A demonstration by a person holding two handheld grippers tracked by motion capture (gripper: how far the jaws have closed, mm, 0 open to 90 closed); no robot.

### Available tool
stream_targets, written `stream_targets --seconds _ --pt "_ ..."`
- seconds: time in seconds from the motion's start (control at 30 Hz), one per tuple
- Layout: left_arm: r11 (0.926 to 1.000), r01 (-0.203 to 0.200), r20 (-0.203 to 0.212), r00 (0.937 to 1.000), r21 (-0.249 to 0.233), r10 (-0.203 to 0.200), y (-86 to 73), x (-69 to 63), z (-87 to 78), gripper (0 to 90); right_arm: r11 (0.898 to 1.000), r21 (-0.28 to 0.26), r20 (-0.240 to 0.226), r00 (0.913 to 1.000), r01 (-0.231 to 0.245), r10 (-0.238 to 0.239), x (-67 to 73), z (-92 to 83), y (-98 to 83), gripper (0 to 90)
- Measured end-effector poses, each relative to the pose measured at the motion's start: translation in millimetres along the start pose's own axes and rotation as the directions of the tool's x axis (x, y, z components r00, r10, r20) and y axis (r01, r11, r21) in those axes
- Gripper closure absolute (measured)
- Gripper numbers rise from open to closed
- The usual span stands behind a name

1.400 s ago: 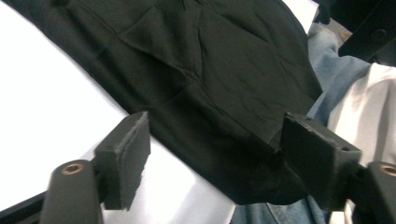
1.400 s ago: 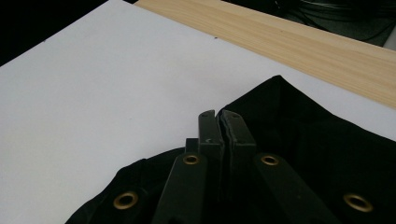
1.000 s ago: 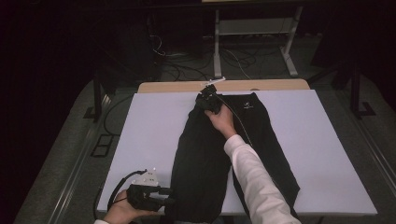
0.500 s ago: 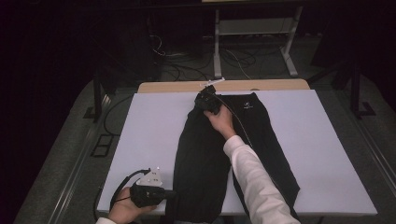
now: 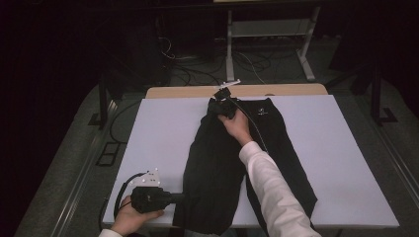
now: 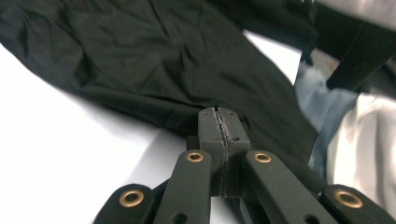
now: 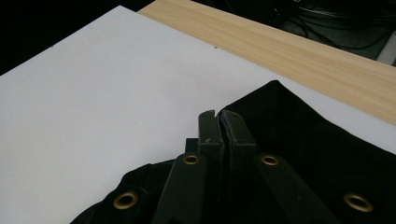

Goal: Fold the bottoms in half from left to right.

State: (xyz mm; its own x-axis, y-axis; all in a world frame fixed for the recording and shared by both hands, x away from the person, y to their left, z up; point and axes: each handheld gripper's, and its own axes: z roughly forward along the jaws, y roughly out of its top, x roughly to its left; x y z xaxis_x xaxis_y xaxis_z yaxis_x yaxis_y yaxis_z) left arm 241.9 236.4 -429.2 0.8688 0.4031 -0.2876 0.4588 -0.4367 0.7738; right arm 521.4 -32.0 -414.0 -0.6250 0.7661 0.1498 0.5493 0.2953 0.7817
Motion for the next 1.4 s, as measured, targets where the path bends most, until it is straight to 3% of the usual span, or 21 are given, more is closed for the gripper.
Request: stream_targets --seconds 0.13,0.43,0.9,1.17,1.4 --pt "0.9988 0.025 0.022 0.9995 -0.041 -0.024 6.1 -0.9 -1.7 89.3 1.000 -0.004 0.007 1.0000 0.001 -0.001 -2.5 -4.6 2.3 86.1" --pt "0.9964 0.036 0.069 0.9972 -0.077 -0.030 15.7 -9.5 5.9 89.3 1.000 -0.008 0.019 0.9997 0.016 -0.015 -5.4 -14.1 6.4 86.1" --pt "0.9961 -0.005 0.137 0.9904 -0.089 0.017 36.2 -25.0 29.5 89.2 1.000 -0.005 0.034 0.9994 0.010 -0.010 -16.3 -26.0 4.1 86.1" --pt "0.9950 -0.026 0.152 0.9875 -0.097 0.040 48.8 -27.2 41.4 89.2 1.000 -0.007 0.045 0.9990 0.001 -0.001 -25.7 -35.4 3.0 86.0" --pt "0.9956 -0.047 0.185 0.9808 -0.081 0.061 61.7 -34.8 60.1 89.3 1.000 0.003 0.062 0.9981 -0.008 0.008 -37.1 -44.1 -2.2 86.1"
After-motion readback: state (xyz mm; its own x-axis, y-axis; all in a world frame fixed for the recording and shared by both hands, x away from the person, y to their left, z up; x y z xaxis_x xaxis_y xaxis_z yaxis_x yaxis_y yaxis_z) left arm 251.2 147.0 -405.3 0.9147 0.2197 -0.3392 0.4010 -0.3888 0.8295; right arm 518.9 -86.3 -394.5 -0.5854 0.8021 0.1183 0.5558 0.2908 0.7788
